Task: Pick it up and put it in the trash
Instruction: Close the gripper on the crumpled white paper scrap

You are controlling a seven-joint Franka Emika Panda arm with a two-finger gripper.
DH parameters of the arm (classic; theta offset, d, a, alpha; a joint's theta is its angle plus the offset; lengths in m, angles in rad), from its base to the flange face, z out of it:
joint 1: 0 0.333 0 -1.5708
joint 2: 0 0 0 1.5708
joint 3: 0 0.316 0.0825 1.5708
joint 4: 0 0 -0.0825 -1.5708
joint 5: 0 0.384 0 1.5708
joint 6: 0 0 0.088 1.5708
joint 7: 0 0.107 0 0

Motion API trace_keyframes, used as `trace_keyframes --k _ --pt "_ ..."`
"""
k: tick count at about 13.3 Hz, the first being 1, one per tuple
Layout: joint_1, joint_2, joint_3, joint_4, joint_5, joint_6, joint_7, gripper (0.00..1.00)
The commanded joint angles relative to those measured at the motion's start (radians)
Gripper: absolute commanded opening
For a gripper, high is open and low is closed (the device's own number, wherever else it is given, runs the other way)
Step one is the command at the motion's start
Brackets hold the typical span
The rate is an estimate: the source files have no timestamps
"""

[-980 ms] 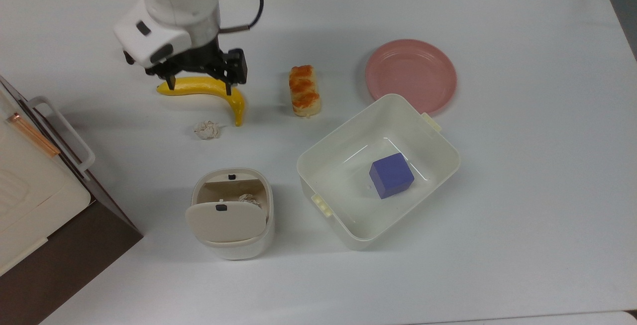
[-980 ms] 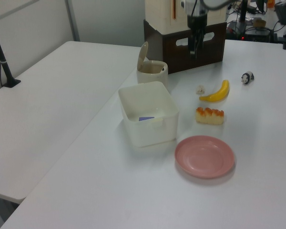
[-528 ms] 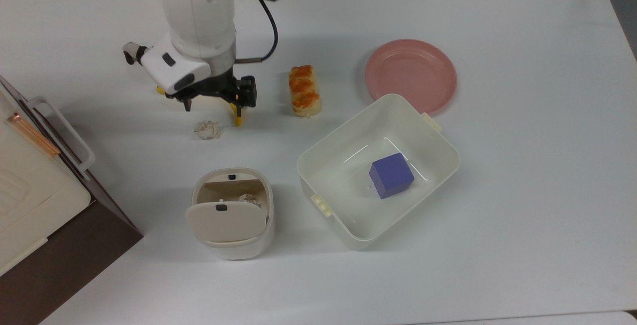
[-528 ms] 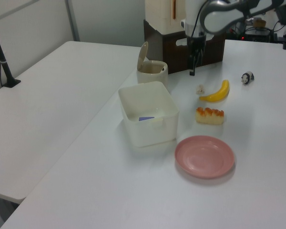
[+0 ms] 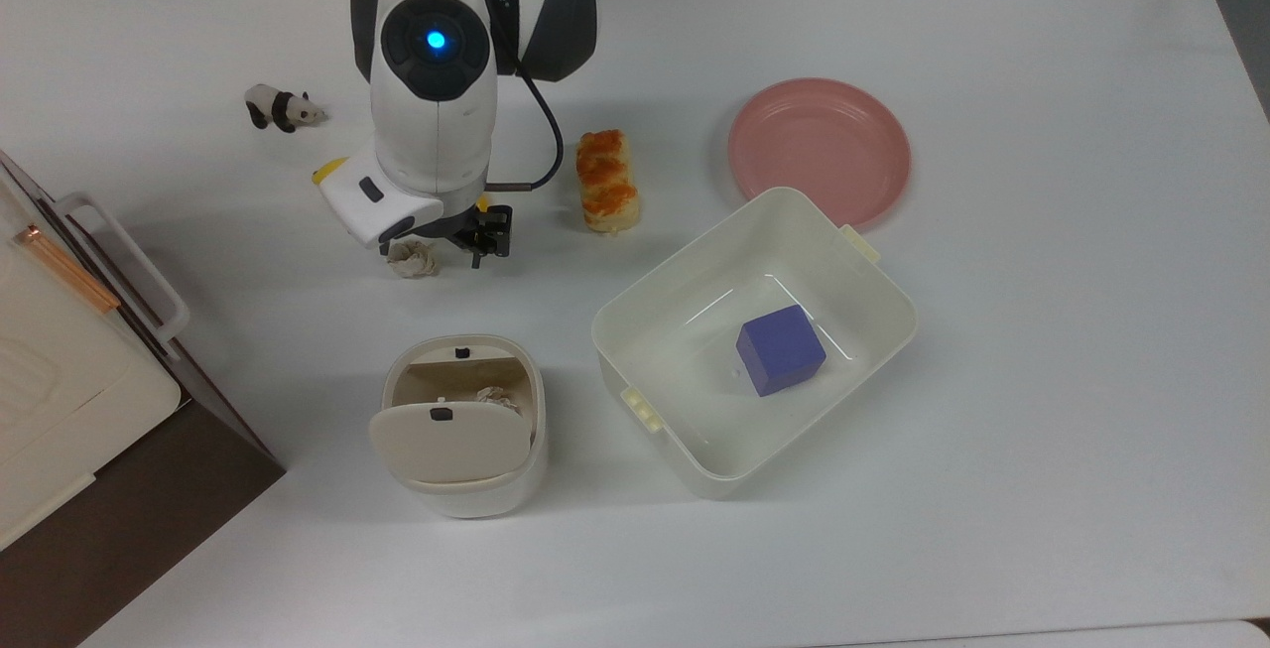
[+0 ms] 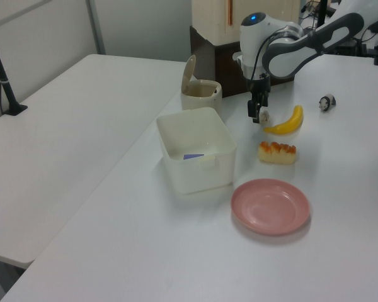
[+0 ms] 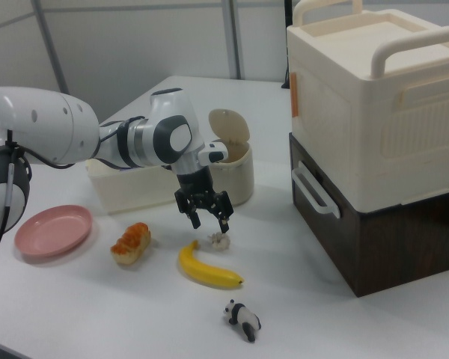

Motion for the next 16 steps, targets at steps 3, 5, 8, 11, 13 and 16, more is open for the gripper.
trace_keyframes --k 3,5,8,11,13,16 --pt "0.0 -0.001 -0.004 -0.014 -0.028 0.024 0.032 0.88" --pt "-0.003 0.0 -0.005 -0.014 -0.036 0.024 0.032 0.84" --pt "-0.009 0.012 -0.007 -0.011 -0.048 0.026 0.031 0.84" --pt "-0.011 0.014 -0.008 -0.012 -0.056 0.026 0.031 0.76" --pt "-0.017 0.02 -0.007 -0.012 -0.071 0.028 0.031 0.64" --pt "-0.023 0.026 -0.008 -0.011 -0.077 0.034 0.023 0.38"
